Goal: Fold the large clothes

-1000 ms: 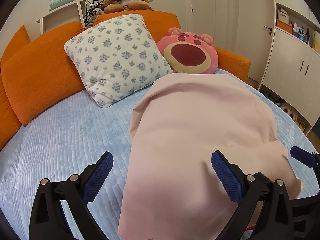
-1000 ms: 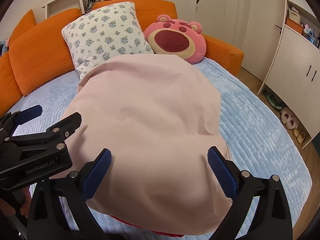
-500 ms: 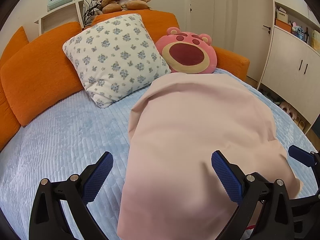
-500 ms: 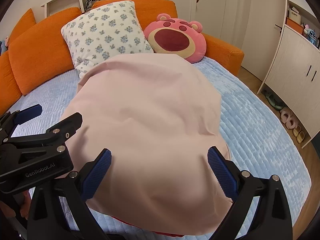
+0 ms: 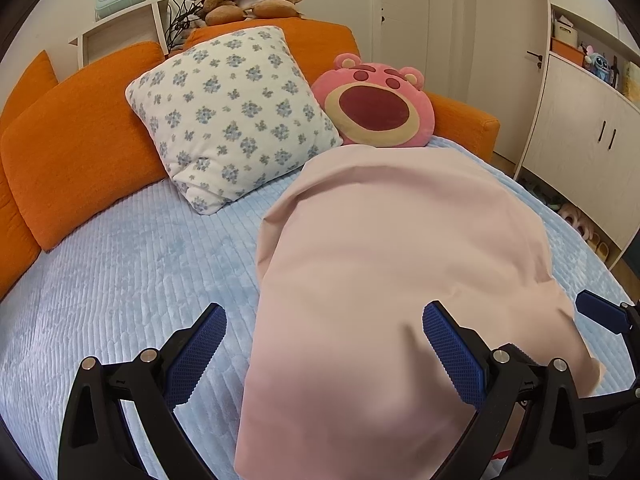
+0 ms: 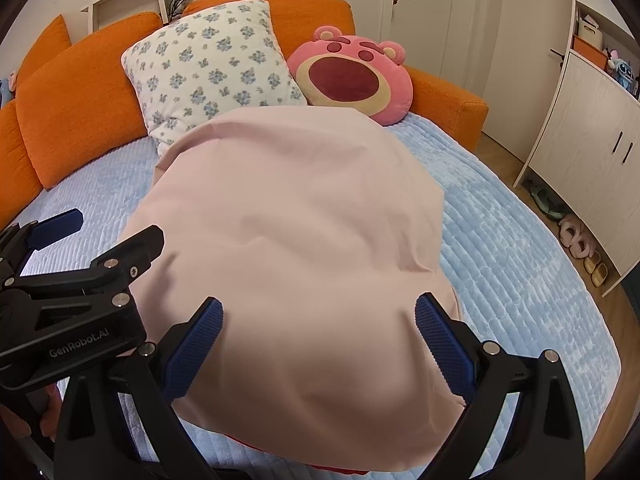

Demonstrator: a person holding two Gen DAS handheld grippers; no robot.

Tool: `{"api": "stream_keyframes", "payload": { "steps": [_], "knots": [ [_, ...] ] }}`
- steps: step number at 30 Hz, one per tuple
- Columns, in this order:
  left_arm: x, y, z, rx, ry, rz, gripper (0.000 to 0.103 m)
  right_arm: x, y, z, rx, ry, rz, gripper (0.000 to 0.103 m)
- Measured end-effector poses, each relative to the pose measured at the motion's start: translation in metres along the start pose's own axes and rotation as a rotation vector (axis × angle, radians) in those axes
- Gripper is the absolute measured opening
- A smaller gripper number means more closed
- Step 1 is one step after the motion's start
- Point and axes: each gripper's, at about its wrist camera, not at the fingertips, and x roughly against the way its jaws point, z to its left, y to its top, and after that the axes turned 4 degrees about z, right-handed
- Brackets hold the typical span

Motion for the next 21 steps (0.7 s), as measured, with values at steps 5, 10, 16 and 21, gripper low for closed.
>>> {"api": "stream_keyframes", "payload": {
  "steps": [5, 10, 16, 21],
  "knots": [
    [0.0001, -0.0007, -0.0011, 0.000, -0.005, 0.002, 0.100, -0.0018, 0.0008, -0.0003, 0.004, 0.003, 0.000, 0.096],
    [-0.0006, 0.0006, -0.0020, -0.001, -0.006, 0.004, 0.100, -0.0048, 0.0034, 0.0004, 0.006, 0.004, 0.003, 0.096],
    [-0.0011, 0.0011, -0.0024, 0.000, -0.005, 0.004, 0.100, -0.0080, 0.0045, -0.0023, 0.005, 0.003, 0.005, 0.096],
    [-0.0009, 0.0008, -0.0044, -0.005, -0.002, 0.002, 0.100, -0.0085, 0.0058, -0.0050, 0.002, 0.004, 0.007, 0.096]
  ]
}}
